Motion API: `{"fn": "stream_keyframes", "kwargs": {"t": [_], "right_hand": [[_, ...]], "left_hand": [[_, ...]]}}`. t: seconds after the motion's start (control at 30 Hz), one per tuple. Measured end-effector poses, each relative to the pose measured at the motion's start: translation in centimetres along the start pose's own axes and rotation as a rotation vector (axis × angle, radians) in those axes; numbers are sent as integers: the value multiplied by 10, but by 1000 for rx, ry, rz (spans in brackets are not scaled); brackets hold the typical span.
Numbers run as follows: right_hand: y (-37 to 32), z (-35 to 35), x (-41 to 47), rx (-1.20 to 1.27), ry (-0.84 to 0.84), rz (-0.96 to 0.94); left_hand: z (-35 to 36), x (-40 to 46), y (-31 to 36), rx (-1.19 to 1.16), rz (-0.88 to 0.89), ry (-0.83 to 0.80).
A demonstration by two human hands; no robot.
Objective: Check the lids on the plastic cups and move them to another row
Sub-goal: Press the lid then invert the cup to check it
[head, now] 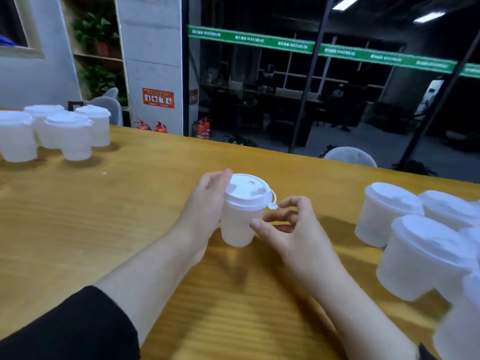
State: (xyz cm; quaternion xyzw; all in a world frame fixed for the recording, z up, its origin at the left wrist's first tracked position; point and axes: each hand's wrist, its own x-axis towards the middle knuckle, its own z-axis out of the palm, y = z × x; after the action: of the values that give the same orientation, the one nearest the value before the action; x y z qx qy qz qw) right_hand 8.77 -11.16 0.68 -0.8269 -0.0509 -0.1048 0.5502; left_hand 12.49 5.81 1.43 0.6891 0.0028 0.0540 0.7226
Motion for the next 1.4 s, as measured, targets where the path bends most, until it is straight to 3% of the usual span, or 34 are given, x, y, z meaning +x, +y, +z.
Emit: {"fn": "stream_keyframes", "kwargs": {"t": [0.17,0.5,0.8,1.2,1.3,1.4], "right_hand": [[-14,-14,-3,-216,17,-241],[-22,-19,-6,-122,163,-357],[-20,-13,-8,-416,189,-522],[-57,-18,-31,-947,17,-334],[-58,-21,-26,-846,7,-327],[-52,-18,-24,-599,147,-405]], "left_hand": [[-3,0,4,131,207,-70],[-11,-2,6,282,214,-196],[-11,-3,6,337,268,-237],[-11,0,2,366,321,-236],[-11,2,1,351,316,-234],[-13,-2,2,216,281,-235]]}}
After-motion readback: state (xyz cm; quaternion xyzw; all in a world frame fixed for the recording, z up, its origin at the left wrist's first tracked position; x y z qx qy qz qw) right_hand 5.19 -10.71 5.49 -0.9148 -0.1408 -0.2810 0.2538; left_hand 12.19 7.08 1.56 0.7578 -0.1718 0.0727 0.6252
